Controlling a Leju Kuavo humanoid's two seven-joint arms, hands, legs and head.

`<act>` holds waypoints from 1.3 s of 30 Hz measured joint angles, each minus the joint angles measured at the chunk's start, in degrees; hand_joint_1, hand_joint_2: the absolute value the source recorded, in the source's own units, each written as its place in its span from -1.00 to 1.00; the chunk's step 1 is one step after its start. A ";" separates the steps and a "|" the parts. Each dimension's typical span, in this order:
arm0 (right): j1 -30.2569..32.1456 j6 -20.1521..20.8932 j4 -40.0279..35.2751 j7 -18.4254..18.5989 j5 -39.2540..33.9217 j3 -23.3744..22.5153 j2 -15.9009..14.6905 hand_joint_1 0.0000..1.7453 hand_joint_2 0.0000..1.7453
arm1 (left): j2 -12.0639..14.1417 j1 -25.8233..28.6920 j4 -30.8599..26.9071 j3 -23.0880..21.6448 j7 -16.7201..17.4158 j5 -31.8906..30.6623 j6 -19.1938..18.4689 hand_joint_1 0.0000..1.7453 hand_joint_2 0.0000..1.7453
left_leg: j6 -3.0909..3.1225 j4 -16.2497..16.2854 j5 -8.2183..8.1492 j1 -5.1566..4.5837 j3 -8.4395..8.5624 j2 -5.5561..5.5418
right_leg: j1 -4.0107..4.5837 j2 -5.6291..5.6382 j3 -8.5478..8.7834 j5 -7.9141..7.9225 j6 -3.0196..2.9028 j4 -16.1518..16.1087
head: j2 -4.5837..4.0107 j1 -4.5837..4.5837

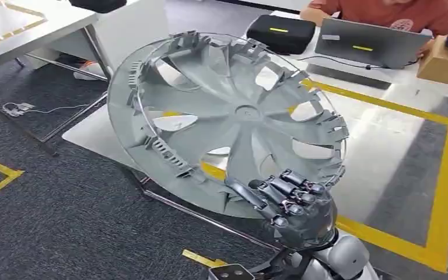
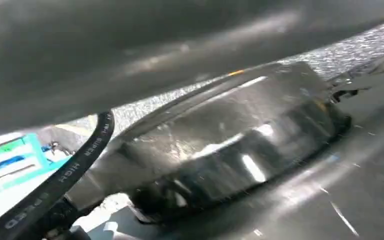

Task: Take the parts from the cabinet and place them on the table.

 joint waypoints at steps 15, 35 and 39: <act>-0.63 0.00 0.09 0.90 -0.28 0.85 -0.17 1.00 1.00 | 0.26 0.10 -0.09 0.26 -0.07 -0.02 0.00 -1.00 -1.00 | -0.46 1.96 0.42 0.77 -1.11 -10.62 | -0.31 11.29 -0.70 0.98 -2.58 0.44 | 0.00 -0.63; -1.24 -0.02 0.09 0.61 -0.74 1.18 -0.63 1.00 1.00 | -0.11 -0.22 -0.24 0.33 -0.11 -0.04 0.13 -1.00 -1.00 | -1.31 0.08 -0.37 0.23 0.42 2.23 | -0.47 3.18 -0.76 0.82 -1.56 0.07 | 0.00 0.11; -1.34 0.00 0.28 1.77 0.15 1.46 -0.63 1.00 1.00 | -0.09 -0.11 -0.24 0.68 -0.11 0.00 0.20 -1.00 -1.00 | -1.89 13.55 -7.73 0.69 -5.46 -4.71 | -0.71 4.77 -0.70 0.93 -2.64 -0.07 | 0.00 -0.44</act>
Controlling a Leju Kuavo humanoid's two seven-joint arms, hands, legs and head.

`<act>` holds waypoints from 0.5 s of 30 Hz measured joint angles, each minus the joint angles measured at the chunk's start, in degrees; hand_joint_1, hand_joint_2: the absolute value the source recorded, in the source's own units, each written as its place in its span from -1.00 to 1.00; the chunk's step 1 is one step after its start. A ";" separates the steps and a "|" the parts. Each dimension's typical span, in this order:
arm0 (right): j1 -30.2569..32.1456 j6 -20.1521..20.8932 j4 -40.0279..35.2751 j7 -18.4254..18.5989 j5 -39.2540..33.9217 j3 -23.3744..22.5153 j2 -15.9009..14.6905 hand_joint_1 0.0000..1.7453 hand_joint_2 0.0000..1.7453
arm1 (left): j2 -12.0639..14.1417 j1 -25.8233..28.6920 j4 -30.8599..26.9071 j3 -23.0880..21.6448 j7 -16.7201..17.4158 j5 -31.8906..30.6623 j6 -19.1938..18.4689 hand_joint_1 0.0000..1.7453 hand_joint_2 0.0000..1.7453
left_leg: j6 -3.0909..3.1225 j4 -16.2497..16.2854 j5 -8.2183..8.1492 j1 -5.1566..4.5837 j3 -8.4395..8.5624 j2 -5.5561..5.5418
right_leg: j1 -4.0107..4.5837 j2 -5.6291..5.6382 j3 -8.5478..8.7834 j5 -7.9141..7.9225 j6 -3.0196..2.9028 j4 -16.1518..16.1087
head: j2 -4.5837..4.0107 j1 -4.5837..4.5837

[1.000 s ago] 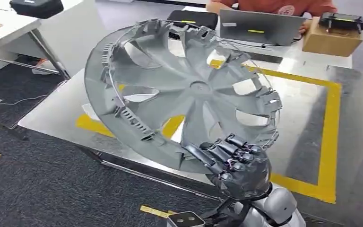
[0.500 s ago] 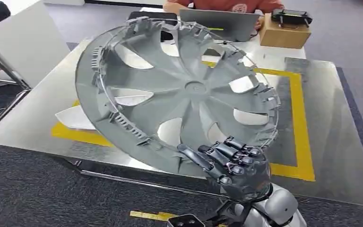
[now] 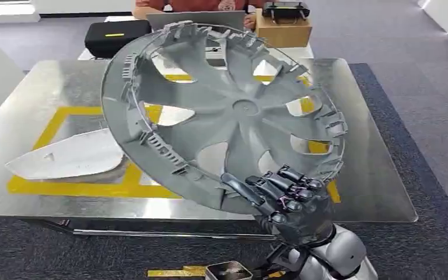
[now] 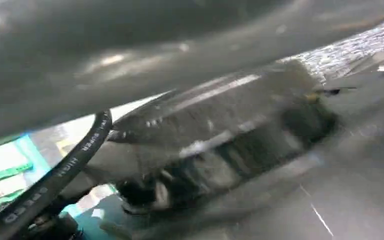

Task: Take the parts from the cabinet and place them on the table.

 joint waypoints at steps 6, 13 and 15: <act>-0.03 0.00 0.11 0.30 0.09 0.20 0.00 1.00 1.00 | 0.04 0.31 0.00 0.13 0.07 0.00 0.00 -1.00 -1.00 | 1.25 -10.51 9.08 -0.10 3.44 -0.63 | 0.28 2.21 0.47 -0.12 0.08 0.08 | 0.00 -0.04; -0.24 -0.02 0.13 0.85 0.83 0.22 -0.02 1.00 1.00 | -0.11 0.21 0.00 0.20 0.11 0.00 -0.07 -1.00 -1.00 | 1.23 -13.08 8.74 -0.45 3.94 -0.94 | 0.46 2.29 -0.14 -0.04 0.56 0.17 | 0.00 0.07; -0.52 -0.02 0.13 2.17 2.06 0.50 -0.04 1.00 1.00 | -0.11 0.12 0.00 0.28 0.11 0.00 -0.07 -1.00 -1.00 | 1.45 -13.07 8.74 -0.50 3.93 -0.94 | 0.41 2.29 -0.05 0.09 0.77 -0.05 | 0.00 0.04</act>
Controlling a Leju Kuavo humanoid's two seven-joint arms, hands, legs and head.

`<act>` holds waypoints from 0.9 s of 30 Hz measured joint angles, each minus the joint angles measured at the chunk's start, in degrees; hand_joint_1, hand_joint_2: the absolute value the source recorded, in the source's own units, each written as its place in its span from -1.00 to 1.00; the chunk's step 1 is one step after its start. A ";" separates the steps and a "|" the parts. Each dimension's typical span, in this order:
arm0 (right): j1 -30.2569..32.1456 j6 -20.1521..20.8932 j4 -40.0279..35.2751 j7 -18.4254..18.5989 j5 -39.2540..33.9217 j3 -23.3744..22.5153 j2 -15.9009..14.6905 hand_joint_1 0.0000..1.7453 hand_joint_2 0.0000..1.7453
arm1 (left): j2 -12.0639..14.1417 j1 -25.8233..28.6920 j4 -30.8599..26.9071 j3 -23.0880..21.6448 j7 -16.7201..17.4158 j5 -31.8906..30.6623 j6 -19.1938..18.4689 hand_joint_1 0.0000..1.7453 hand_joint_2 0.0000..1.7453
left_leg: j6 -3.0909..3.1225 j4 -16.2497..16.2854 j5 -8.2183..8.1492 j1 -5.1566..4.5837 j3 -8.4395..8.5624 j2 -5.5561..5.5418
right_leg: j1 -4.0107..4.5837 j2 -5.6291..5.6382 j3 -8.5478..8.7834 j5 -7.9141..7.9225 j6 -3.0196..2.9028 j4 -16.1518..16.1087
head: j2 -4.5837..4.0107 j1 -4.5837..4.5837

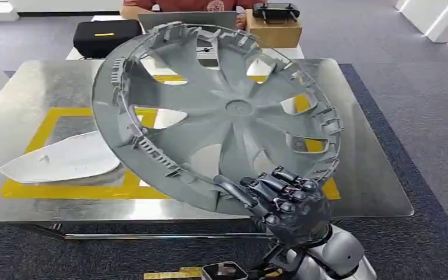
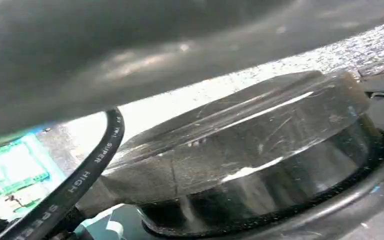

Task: Take the parts from the cabinet and place them on the table.

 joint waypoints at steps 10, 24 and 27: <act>-3.08 0.00 2.17 13.32 6.08 2.91 -4.09 1.00 1.00 | 0.02 -0.10 0.00 0.63 0.07 0.07 0.33 -1.00 -1.00 | 0.11 0.11 0.01 -0.03 -0.01 0.01 | -0.04 0.01 0.02 0.17 0.40 -0.11 | 0.00 -0.02; -13.71 6.71 10.62 33.44 6.86 15.23 -16.65 1.00 1.00 | 0.09 -0.10 -0.31 2.12 0.20 0.70 0.20 -1.00 -1.00 | 0.17 0.10 0.15 0.06 -0.03 0.00 | 0.05 -0.02 -0.14 0.17 0.39 0.10 | 0.00 -0.04; -14.47 7.30 10.97 33.72 6.79 15.93 -17.33 1.00 1.00 | 0.09 -0.11 -0.35 2.14 0.20 0.70 0.15 -1.00 -1.00 | 0.17 0.10 0.14 0.06 -0.04 0.00 | 0.05 -0.03 -0.16 0.16 0.38 0.10 | 0.00 -0.04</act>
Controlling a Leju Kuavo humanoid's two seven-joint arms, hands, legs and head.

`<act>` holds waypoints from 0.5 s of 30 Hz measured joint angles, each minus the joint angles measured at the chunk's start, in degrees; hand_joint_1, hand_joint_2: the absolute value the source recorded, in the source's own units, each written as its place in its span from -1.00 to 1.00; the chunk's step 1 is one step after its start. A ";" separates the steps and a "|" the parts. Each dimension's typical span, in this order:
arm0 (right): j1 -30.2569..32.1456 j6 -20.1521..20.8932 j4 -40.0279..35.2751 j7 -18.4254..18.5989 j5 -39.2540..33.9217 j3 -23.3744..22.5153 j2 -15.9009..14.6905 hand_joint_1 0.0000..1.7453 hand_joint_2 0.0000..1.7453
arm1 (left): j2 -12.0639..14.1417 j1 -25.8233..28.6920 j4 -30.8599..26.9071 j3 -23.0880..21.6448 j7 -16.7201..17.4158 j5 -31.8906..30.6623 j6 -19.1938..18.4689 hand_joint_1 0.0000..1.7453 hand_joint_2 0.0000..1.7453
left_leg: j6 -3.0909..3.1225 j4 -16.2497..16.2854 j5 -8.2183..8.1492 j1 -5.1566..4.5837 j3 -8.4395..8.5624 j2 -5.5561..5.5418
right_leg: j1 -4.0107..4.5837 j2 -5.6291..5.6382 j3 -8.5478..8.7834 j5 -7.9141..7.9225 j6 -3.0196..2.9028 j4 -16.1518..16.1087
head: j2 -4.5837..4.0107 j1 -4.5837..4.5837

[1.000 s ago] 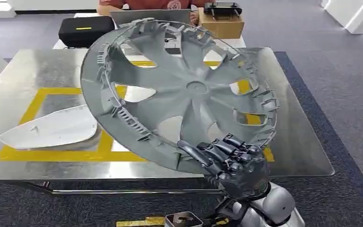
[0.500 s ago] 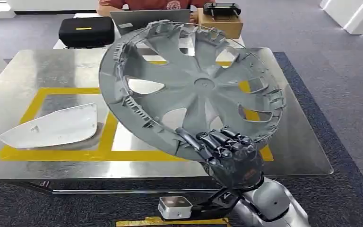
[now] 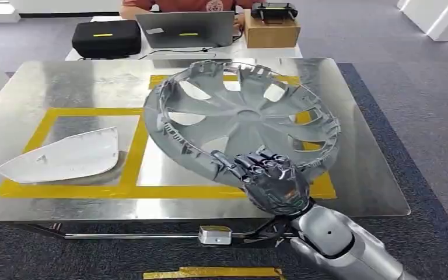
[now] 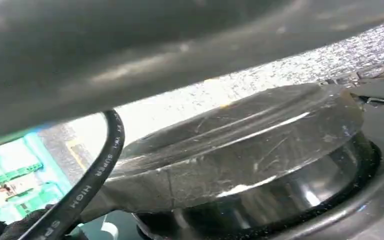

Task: Take the parts from the cabinet and place them on the table.

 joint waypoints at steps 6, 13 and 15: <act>-1.96 2.14 1.22 0.55 -1.40 1.59 -1.46 1.00 1.00 | 0.04 0.00 -0.11 0.48 0.00 -0.11 -0.24 -1.00 -1.00 | 0.00 0.00 0.00 0.00 -0.06 0.00 | 0.00 -0.01 -0.04 0.00 0.00 0.00 | 0.00 0.02; -2.95 4.13 5.07 0.15 -3.89 2.29 -1.90 1.00 1.00 | 0.20 0.00 -0.13 0.55 0.02 -0.81 -0.33 -1.00 -1.00 | 0.00 0.00 0.01 0.00 -0.06 0.00 | -0.01 -0.01 -0.03 0.01 0.01 0.00 | 0.00 0.00; -2.96 4.96 7.25 0.13 -4.30 2.60 -1.90 1.00 1.00 | 0.22 -0.04 -0.13 0.52 0.00 -0.92 -0.33 -1.00 -1.00 | 0.00 0.00 0.01 0.00 -0.06 0.00 | -0.01 -0.01 -0.03 0.01 0.01 0.00 | 0.00 0.02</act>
